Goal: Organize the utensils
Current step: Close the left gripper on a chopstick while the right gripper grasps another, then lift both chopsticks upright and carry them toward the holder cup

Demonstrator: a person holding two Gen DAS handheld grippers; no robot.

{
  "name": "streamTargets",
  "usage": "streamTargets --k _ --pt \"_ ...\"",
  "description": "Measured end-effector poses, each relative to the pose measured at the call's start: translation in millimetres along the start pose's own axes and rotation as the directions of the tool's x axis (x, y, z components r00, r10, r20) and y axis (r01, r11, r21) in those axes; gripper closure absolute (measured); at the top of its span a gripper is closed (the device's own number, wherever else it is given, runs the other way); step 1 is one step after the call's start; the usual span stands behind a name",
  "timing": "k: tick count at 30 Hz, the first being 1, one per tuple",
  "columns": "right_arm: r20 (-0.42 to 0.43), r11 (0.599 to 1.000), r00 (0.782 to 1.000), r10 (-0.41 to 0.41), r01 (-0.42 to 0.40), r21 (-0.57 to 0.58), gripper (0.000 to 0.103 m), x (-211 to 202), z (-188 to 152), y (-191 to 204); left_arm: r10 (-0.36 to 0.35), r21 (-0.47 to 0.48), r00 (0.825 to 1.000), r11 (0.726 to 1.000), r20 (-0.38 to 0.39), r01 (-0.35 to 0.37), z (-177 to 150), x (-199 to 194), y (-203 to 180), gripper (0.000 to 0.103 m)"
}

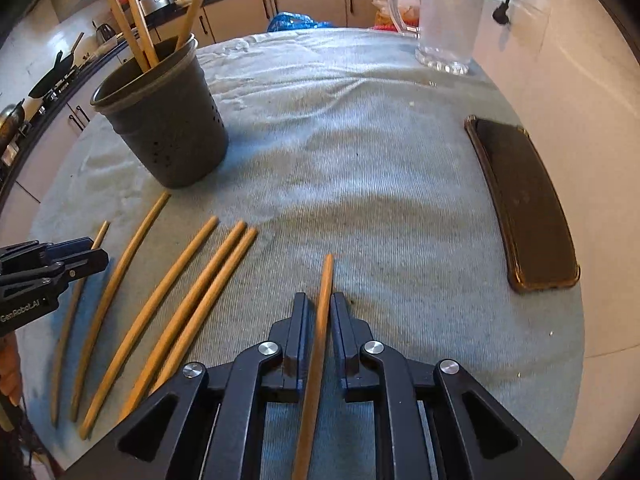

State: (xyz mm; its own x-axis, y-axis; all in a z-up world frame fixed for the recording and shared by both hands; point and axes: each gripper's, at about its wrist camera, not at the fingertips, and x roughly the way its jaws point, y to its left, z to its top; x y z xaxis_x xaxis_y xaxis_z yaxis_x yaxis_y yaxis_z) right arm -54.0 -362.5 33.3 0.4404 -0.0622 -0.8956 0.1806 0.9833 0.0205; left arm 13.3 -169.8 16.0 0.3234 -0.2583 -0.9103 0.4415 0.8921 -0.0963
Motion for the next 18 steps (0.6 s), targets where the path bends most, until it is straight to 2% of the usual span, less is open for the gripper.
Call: streamTargets --k 1,4,9,13,18 --pt "0.008 1.000 1.000 -0.004 0.004 -0.002 0.095 0 0 1 -0.001 -0.007 1.000 1.000 0.006 0.001 -1 0 2 0.098" --pt "0.026 0.999 0.999 0.021 -0.022 0.023 0.097 -2 1 -2 -0.016 -0.048 1.000 0.999 0.020 0.017 -2 -4 7 0.098" --pt "0.116 0.999 0.992 0.041 -0.043 0.016 0.097 -31 1 -2 0.027 -0.018 0.992 1.000 0.125 -0.024 -8 -40 6 0.098" --pt "0.198 0.998 0.978 0.063 -0.063 -0.004 0.097 -64 -2 4 0.038 0.009 0.971 0.999 0.235 -0.042 -17 -83 -1 0.098" --pt "0.279 0.995 0.955 0.096 -0.096 -0.016 0.096 -101 -8 14 0.021 0.016 0.945 0.999 0.326 -0.028 -28 -123 -8 0.098"
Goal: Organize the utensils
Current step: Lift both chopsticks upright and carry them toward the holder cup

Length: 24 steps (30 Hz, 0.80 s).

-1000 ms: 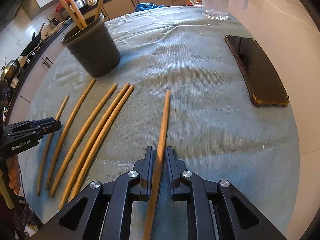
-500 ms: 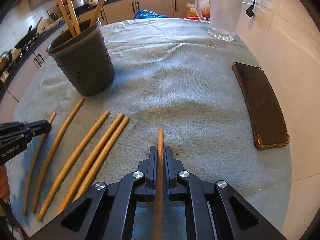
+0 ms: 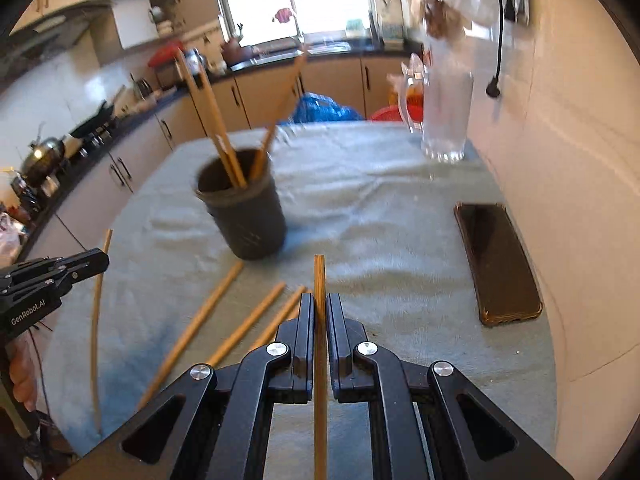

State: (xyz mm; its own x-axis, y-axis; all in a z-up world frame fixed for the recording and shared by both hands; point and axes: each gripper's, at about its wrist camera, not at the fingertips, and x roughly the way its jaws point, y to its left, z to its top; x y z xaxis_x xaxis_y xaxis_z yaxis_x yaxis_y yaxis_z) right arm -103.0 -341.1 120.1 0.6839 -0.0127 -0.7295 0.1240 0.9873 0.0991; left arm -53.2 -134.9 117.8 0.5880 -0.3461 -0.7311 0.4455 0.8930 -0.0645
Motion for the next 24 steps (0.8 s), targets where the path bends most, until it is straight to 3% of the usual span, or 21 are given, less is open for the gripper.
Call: streamTargets --k 12,24 --pt "0.114 0.998 0.992 0.045 -0.041 -0.041 0.096 -67 -12 24 0.033 0.086 0.985 0.995 0.170 -0.048 -21 -85 -21 0.098" --pt "0.177 0.996 0.982 0.069 -0.059 -0.062 0.096 -107 -26 32 0.013 0.077 0.973 0.997 0.230 -0.032 -37 -124 -21 0.098"
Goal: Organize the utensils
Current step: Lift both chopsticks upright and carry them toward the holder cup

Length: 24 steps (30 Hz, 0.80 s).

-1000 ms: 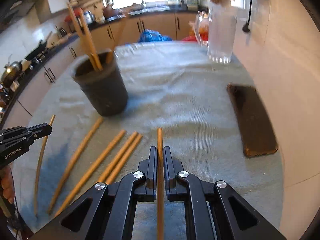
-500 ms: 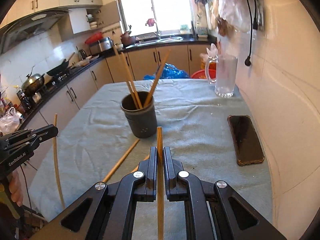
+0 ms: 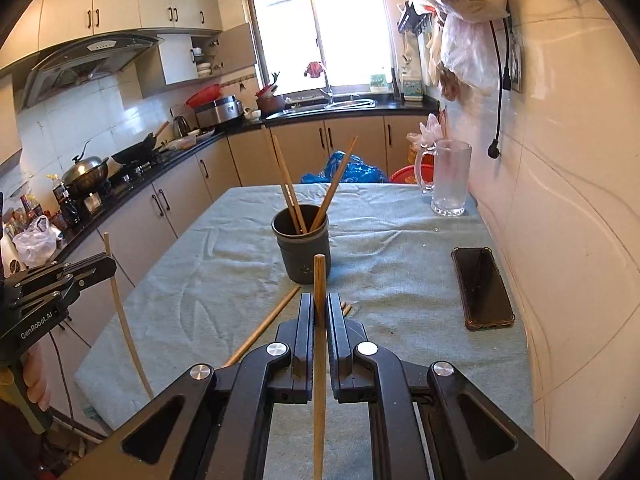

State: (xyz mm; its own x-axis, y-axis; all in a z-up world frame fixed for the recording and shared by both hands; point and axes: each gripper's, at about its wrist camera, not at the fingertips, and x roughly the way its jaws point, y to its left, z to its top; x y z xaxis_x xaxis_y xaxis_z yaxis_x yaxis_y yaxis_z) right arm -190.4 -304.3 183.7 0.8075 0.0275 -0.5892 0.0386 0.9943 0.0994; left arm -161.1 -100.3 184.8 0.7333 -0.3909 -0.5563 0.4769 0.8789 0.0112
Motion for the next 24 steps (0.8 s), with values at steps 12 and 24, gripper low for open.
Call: streamTargets --k 12,24 --pt "0.049 1.000 0.999 0.005 -0.004 -0.018 0.096 -12 9 8 -0.009 -0.023 0.998 1.000 0.067 0.010 16 -18 1 0.098" --pt "0.081 1.000 0.997 0.006 -0.005 -0.009 0.096 -2 38 2 -0.034 -0.038 0.996 0.999 0.080 0.037 62 1 4 0.098"
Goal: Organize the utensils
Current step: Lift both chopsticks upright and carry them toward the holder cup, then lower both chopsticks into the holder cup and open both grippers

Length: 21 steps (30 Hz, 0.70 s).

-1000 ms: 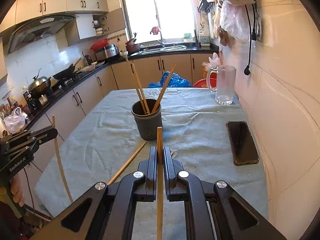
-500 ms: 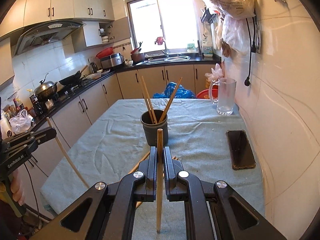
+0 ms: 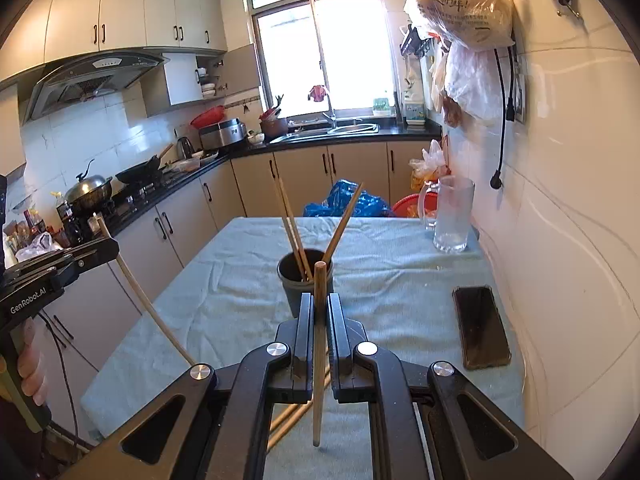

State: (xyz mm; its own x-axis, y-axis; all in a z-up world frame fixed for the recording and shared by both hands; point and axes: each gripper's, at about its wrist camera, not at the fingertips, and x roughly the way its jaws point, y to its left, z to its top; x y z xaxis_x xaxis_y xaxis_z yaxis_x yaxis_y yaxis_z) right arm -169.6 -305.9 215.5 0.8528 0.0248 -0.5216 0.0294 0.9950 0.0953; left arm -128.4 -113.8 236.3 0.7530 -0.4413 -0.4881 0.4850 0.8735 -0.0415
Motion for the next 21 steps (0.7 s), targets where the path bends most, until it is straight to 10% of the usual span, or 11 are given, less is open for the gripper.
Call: streamTargets --k 21 --pt "0.221 0.991 0.975 0.035 -0.062 0.116 0.096 48 123 -11 0.006 0.003 0.997 1.000 0.080 -0.006 131 91 -16 0.098"
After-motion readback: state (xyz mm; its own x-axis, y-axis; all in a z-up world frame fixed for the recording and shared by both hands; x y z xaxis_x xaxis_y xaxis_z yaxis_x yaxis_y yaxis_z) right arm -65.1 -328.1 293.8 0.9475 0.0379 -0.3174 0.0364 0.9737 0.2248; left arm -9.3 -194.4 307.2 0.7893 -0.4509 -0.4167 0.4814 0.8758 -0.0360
